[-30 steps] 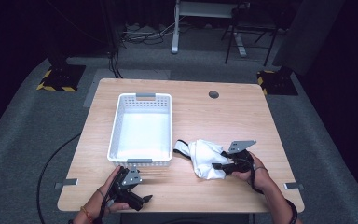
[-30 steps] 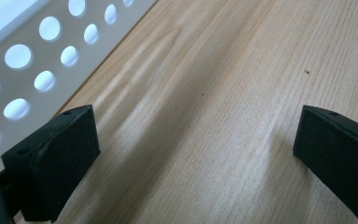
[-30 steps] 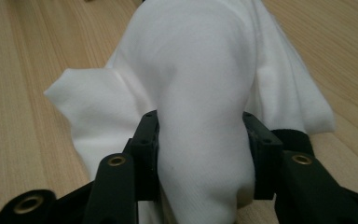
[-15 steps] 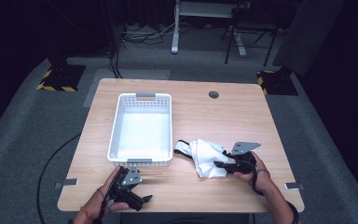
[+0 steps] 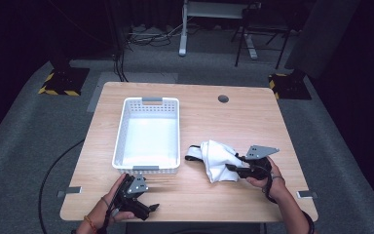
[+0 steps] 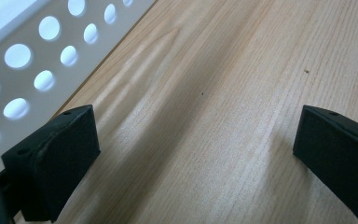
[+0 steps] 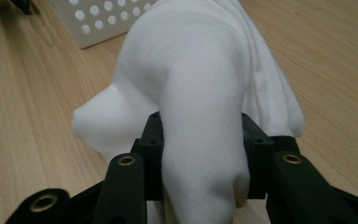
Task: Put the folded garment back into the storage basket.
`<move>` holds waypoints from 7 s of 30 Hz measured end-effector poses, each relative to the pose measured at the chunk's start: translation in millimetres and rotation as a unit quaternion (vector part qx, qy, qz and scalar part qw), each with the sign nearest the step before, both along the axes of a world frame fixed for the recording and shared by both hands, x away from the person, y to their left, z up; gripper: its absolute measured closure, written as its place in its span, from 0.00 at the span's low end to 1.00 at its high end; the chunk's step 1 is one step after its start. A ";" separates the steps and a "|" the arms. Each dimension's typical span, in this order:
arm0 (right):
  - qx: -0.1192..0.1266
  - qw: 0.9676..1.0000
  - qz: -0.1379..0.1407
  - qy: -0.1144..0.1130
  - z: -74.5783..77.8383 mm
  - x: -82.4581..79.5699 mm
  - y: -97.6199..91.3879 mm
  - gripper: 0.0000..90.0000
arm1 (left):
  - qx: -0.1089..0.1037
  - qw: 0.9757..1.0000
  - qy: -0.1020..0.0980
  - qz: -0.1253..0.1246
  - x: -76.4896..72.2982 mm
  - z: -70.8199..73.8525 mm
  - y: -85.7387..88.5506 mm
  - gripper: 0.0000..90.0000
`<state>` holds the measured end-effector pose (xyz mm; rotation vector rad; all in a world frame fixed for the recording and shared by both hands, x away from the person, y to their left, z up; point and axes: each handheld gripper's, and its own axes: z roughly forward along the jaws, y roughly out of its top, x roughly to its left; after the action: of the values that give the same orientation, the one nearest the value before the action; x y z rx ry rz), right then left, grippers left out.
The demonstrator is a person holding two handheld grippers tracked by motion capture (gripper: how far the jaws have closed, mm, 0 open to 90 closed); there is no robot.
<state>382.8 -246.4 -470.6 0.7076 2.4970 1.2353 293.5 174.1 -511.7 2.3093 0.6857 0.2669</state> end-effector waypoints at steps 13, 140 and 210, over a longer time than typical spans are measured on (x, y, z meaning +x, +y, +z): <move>0.001 1.000 -0.004 -0.007 6.5 -1.7 1.2 0.69 | 0.000 1.000 0.000 -0.001 0.0 0.0 0.0 0.00; 0.012 0.997 0.058 -0.047 94.6 41.0 143.3 0.68 | 0.001 1.000 0.001 -0.002 -0.3 0.2 0.4 0.00; -0.042 0.997 0.065 0.009 37.6 66.6 229.5 0.68 | 0.000 1.000 0.000 -0.002 -0.4 0.0 0.3 0.00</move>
<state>449.4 -16.9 -433.0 0.5451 2.6286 1.1621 293.1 174.4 -511.7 2.3114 0.6813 0.2644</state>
